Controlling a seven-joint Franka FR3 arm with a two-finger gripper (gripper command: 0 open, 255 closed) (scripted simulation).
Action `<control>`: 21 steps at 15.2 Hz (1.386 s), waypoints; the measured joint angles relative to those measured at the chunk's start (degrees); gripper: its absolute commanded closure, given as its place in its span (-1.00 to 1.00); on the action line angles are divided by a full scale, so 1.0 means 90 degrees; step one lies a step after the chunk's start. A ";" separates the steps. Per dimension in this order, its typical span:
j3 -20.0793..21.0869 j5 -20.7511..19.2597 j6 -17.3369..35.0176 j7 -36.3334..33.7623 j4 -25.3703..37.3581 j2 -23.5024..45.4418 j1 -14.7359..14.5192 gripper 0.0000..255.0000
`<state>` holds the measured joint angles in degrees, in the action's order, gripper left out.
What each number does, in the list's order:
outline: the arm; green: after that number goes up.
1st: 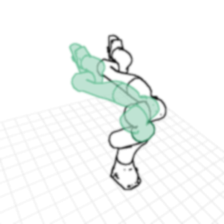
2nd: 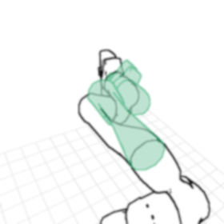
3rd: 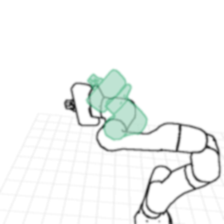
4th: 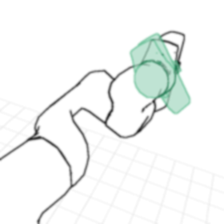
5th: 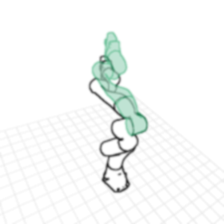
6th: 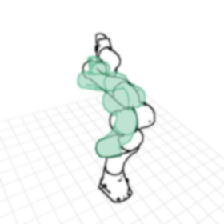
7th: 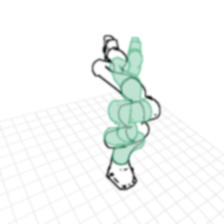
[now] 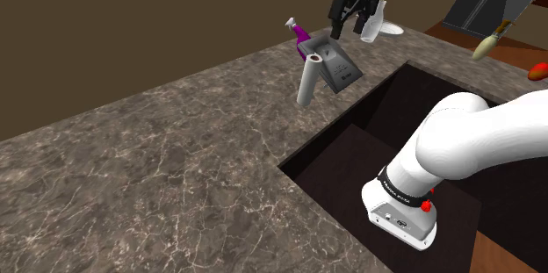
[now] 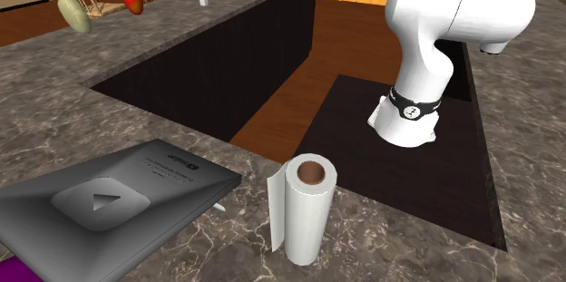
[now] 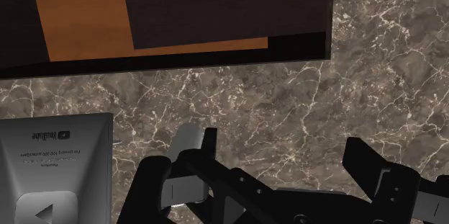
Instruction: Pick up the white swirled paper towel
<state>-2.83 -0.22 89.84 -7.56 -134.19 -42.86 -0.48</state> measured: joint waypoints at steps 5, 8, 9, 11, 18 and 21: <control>-0.0218 -0.0093 0.0541 0.0121 -0.0103 0.0449 0.0109 -1.00; -0.0409 -0.0140 0.1113 0.0211 -0.0116 0.1012 0.0190 -1.00; -0.0490 -0.0159 0.1233 0.0268 -0.0042 0.1204 0.0224 -1.00; -0.0586 -0.0149 0.1587 0.0293 -0.0043 0.1559 0.0257 -1.00; -0.1082 -0.0029 0.2536 0.0669 0.0490 0.3058 0.0422 -1.00; -0.1233 0.0119 0.2958 0.0806 0.0686 0.3700 0.0466 -1.00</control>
<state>-13.93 0.85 116.46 -0.30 -128.02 -9.57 3.71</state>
